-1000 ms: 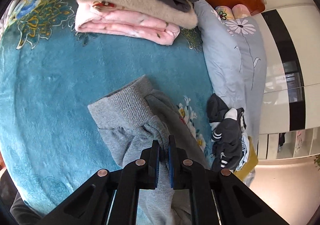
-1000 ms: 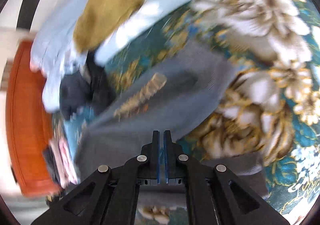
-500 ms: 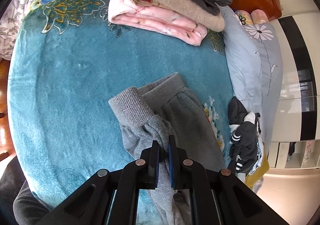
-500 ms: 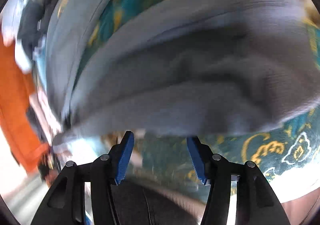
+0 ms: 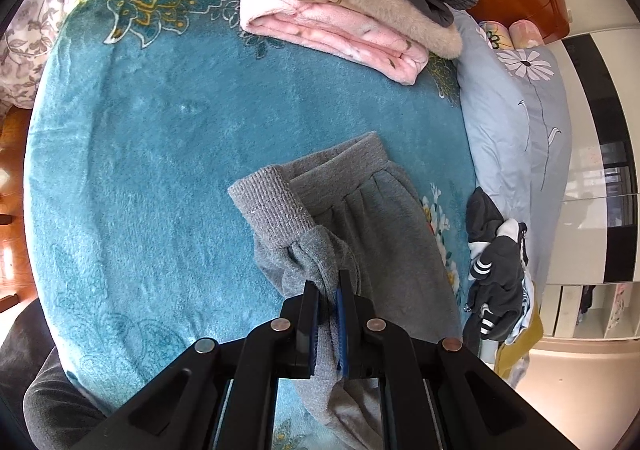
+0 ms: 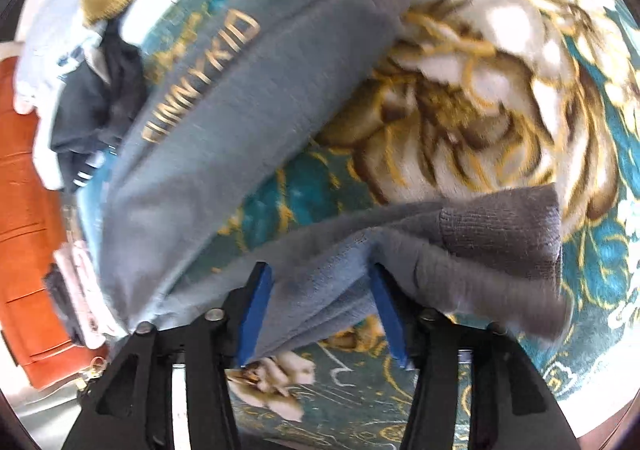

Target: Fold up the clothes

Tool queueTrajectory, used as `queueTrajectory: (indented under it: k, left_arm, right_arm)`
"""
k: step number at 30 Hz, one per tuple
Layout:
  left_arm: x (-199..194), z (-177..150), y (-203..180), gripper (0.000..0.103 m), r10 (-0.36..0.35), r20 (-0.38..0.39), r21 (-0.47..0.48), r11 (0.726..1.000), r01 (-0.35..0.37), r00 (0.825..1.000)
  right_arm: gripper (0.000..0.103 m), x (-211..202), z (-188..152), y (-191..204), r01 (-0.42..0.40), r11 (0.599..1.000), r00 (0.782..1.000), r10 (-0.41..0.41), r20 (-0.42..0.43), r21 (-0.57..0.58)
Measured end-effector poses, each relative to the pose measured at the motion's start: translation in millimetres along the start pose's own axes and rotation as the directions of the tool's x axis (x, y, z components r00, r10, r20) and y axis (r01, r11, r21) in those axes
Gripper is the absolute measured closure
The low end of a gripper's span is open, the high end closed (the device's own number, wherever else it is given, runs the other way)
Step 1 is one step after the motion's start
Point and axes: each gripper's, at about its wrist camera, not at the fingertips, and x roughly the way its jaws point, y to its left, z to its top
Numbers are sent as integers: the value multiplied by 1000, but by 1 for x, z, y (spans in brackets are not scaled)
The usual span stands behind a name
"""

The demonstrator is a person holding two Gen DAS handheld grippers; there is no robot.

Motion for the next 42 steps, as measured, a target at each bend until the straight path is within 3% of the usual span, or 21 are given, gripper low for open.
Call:
queueTrajectory:
  k: [7, 8, 9, 11, 12, 16, 21, 27, 32, 35, 37, 39, 42]
  left_arm:
    - [2, -2, 8, 95, 4, -5, -14, 1000, -5, 1000]
    - [2, -2, 9, 95, 5, -6, -12, 1000, -5, 1000]
    - [1, -3, 9, 95, 6, -8, -10, 1000, -6, 1000]
    - [-2, -3, 11, 95, 4, -8, -11, 1000, -4, 1000]
    - [-5, -2, 11, 95, 0, -8, -14, 1000, 0, 1000]
    - [-13, 6, 0, 95, -45, -5, -19, 999, 45, 999]
    - [-8, 33, -45, 95, -55, -3, 31, 998, 55, 998]
    - [39, 74, -103, 95, -14, -40, 89, 996, 17, 999]
    - [72, 75, -115, 92, 6, -69, 96, 995, 1, 998]
    - [76, 73, -114, 77, -41, -59, 105, 993, 47, 997]
    - [71, 72, -113, 55, -105, -49, 115, 987, 110, 993]
    - [61, 72, -113, 47, -138, -22, 138, 981, 139, 990]
    - [46, 71, -96, 46, -83, 42, 144, 987, 76, 996]
  right_arm:
    - [54, 4, -11, -17, -11, 998, 999, 14, -40, 69]
    - [61, 4, -9, -18, -6, 997, 999, 8, -31, 76]
    - [78, 4, -7, -18, 2, 997, 1000, 0, -23, 83]
    - [92, -1, -6, -14, 14, 997, 1000, -13, -10, 79]
    - [94, -6, -5, -10, 7, 998, 1000, -6, -3, 64]
    - [94, -28, 6, 20, -23, 1000, 1000, 23, 3, 2]
    - [94, -45, 43, 50, -101, 994, 994, 100, 40, 43]
    - [94, -42, 110, 77, -115, 986, 993, 110, 52, 120]
    - [90, -24, 142, 95, -80, 991, 996, 74, 57, 106]
    - [88, -20, 145, 106, -59, 997, 995, 55, 85, 45]
    - [84, -20, 146, 110, -58, 998, 992, 57, 111, 8]
    - [72, -23, 145, 111, -89, 996, 984, 91, 151, -24]
    - [68, -29, 141, 110, -111, 993, 973, 117, 201, -45]
